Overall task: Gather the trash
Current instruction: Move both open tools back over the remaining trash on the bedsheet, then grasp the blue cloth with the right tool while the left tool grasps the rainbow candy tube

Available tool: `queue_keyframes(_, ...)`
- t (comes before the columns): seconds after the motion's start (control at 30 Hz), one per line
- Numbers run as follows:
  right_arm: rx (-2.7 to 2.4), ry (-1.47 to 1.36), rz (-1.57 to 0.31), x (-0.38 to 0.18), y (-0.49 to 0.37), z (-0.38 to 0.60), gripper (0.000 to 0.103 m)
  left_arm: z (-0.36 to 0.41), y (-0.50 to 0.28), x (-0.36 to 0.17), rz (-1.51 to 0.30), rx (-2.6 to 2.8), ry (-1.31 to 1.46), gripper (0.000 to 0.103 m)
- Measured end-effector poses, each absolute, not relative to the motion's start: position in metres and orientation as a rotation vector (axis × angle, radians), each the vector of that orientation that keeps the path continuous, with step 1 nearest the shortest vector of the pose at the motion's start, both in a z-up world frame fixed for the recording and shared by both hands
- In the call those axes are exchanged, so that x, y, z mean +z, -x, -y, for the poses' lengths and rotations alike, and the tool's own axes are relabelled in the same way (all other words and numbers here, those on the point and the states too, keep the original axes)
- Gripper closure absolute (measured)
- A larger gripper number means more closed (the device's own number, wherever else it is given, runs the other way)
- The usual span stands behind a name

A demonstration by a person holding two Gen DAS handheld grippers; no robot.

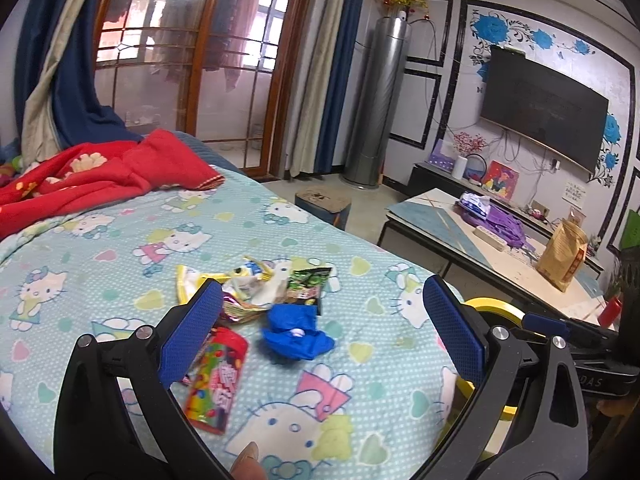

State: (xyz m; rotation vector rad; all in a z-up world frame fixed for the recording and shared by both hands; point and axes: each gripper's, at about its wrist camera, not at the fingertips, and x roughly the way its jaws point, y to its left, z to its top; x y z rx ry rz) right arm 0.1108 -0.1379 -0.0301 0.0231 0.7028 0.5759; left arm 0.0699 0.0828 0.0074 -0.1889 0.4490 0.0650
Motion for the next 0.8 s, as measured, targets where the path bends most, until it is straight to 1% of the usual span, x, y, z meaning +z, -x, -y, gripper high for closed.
queue_keyframes(0.47,0.737,0.068,-0.702,-0.036,-0.12,0.065,0.038,-0.13,-0.061,0.003,-0.478,0.134,0.212,0.011)
queue_keyframes(0.53,0.753,0.067,-0.713,-0.039,-0.124,0.053,0.039,-0.136,-0.059,0.001,-0.491,0.132,0.222,0.011)
queue_keyframes(0.63,0.794,0.059,-0.728,-0.041,-0.13,0.036,0.044,-0.144,-0.055,-0.002,-0.5,0.141,0.226,0.012)
queue_keyframes(0.7,0.816,0.044,-0.757,-0.045,-0.136,0.026,0.048,-0.149,-0.054,-0.005,-0.514,0.139,0.227,0.017)
queue_keyframes(0.77,0.828,0.053,-0.772,-0.048,-0.139,0.017,0.05,-0.151,-0.053,-0.008,-0.53,0.133,0.232,0.023)
queue_keyframes(0.8,0.833,0.062,-0.776,-0.05,-0.139,0.012,0.052,-0.153,-0.051,-0.01,-0.542,0.129,0.235,0.025)
